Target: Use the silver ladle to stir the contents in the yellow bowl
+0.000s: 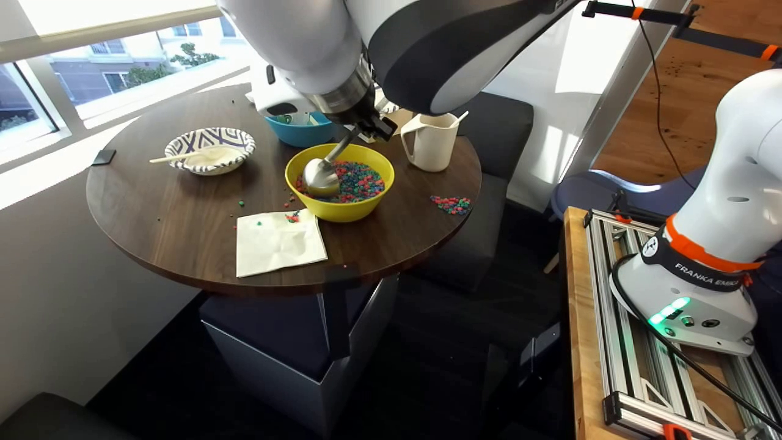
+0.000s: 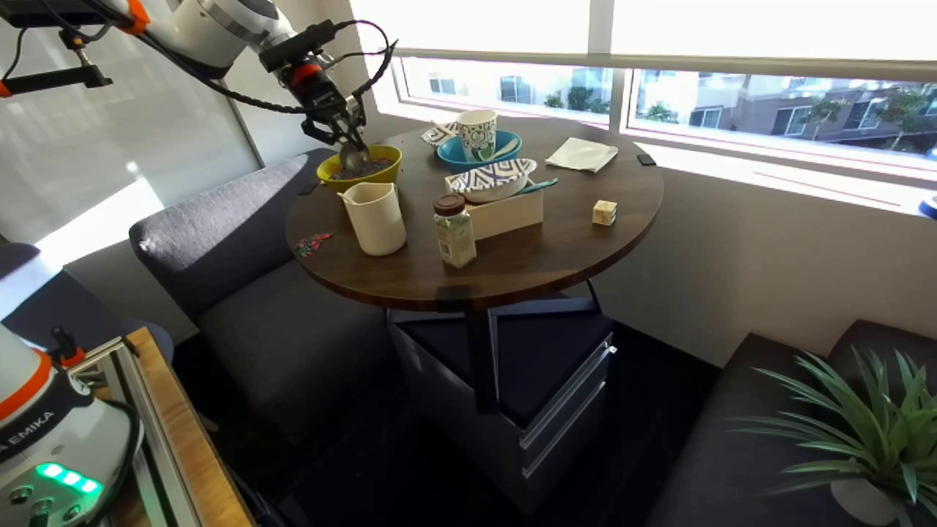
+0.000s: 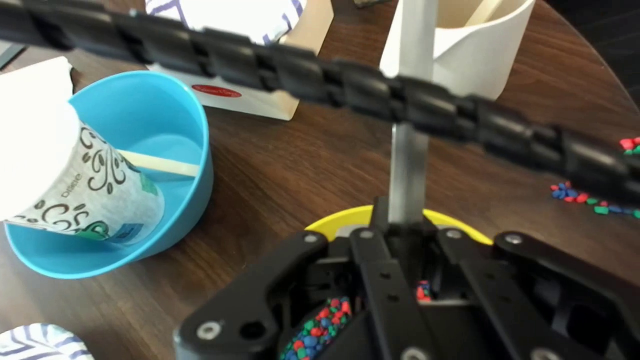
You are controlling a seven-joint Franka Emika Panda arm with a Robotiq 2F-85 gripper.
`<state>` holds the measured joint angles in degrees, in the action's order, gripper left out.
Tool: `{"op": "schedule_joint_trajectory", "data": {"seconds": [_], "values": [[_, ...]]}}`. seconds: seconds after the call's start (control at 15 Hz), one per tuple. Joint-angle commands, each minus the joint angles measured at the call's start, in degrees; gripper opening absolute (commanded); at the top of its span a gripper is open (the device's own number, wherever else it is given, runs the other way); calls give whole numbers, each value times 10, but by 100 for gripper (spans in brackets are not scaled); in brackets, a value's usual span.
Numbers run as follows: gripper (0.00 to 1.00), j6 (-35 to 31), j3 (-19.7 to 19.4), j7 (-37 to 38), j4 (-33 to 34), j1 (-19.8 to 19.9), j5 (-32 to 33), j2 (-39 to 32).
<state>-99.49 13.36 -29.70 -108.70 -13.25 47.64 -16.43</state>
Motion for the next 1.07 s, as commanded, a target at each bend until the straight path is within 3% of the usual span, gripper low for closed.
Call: {"op": "schedule_joint_trajectory", "data": {"seconds": [0.0,0.4,1.0], "values": [[3,52,-3,-20,8,-13,54,-13],[3,95,4,-64,1,-18,138,-21],[2,70,18,-64,59,-10,60,-12]]}}
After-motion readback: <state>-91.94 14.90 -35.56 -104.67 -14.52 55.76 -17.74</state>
